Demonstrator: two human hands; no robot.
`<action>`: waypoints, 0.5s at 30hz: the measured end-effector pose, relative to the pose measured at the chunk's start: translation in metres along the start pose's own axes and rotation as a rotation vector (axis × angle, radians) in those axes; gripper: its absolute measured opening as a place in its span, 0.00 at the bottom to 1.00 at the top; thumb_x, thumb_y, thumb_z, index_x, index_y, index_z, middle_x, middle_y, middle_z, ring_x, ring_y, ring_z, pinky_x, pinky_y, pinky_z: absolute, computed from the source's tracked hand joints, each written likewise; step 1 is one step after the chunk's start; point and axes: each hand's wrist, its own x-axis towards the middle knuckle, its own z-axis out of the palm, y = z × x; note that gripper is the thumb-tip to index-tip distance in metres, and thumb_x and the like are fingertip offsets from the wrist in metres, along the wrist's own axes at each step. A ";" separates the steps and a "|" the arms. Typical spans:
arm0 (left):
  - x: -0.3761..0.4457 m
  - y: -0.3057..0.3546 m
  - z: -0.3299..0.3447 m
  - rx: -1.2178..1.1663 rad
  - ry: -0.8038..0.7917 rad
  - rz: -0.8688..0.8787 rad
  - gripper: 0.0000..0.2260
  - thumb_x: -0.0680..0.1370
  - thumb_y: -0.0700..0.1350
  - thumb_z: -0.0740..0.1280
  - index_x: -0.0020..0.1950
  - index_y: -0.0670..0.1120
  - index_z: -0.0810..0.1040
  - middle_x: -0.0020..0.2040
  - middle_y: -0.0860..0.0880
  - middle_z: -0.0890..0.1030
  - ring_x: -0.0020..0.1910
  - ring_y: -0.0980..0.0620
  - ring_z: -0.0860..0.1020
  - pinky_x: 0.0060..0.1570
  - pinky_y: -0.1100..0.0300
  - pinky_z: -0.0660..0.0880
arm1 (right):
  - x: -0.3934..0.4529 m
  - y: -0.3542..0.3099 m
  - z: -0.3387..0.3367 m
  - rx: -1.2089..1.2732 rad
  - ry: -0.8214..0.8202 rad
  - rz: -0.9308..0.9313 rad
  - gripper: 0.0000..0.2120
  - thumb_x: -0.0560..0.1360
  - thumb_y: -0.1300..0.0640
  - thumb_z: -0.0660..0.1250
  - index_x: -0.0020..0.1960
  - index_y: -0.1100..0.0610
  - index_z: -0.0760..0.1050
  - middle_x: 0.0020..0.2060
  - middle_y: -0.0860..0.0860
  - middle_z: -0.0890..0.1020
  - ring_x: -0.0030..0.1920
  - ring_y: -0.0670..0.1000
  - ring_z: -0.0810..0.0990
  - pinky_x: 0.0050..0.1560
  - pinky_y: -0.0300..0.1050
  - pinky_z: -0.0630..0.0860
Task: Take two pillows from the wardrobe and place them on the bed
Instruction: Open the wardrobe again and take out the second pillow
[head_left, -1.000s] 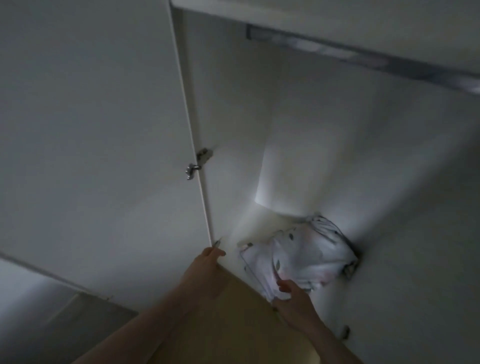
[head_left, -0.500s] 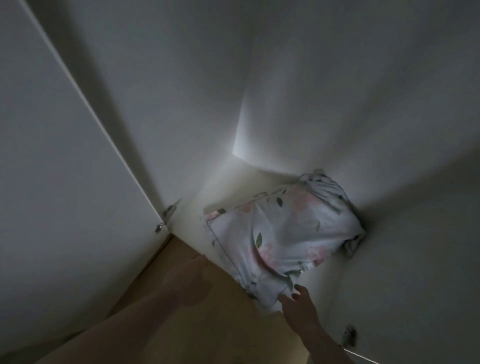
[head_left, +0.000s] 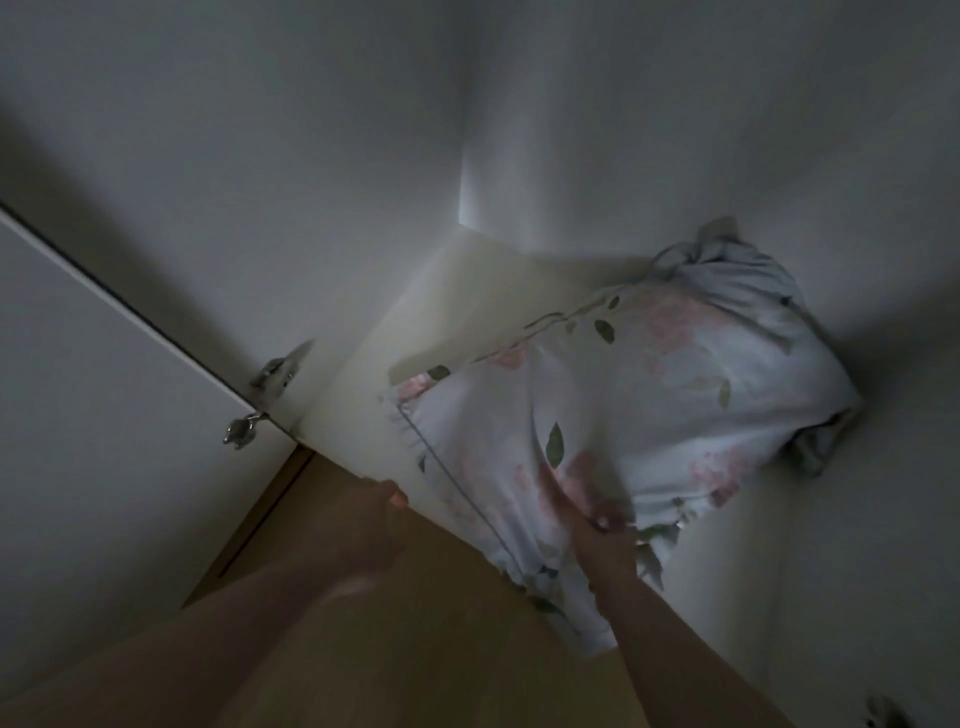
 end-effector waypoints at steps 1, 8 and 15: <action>0.005 0.000 0.001 -0.027 -0.007 0.013 0.17 0.78 0.49 0.66 0.68 0.55 0.73 0.66 0.52 0.75 0.61 0.53 0.75 0.54 0.60 0.72 | 0.008 -0.002 0.007 0.057 0.029 -0.013 0.53 0.55 0.24 0.77 0.70 0.55 0.71 0.60 0.52 0.79 0.58 0.55 0.79 0.66 0.58 0.76; 0.033 -0.022 0.034 -0.027 0.015 0.055 0.16 0.79 0.49 0.67 0.66 0.56 0.74 0.60 0.55 0.74 0.56 0.56 0.76 0.45 0.66 0.69 | 0.049 0.003 0.041 0.246 0.214 0.155 0.67 0.54 0.34 0.84 0.79 0.65 0.58 0.71 0.60 0.75 0.70 0.60 0.75 0.74 0.53 0.70; 0.029 -0.018 0.022 -0.061 0.036 0.039 0.15 0.78 0.46 0.67 0.65 0.56 0.75 0.61 0.55 0.75 0.55 0.56 0.76 0.45 0.63 0.70 | 0.036 0.001 0.025 0.284 0.174 0.096 0.26 0.65 0.45 0.82 0.51 0.62 0.77 0.48 0.58 0.82 0.49 0.59 0.82 0.54 0.54 0.81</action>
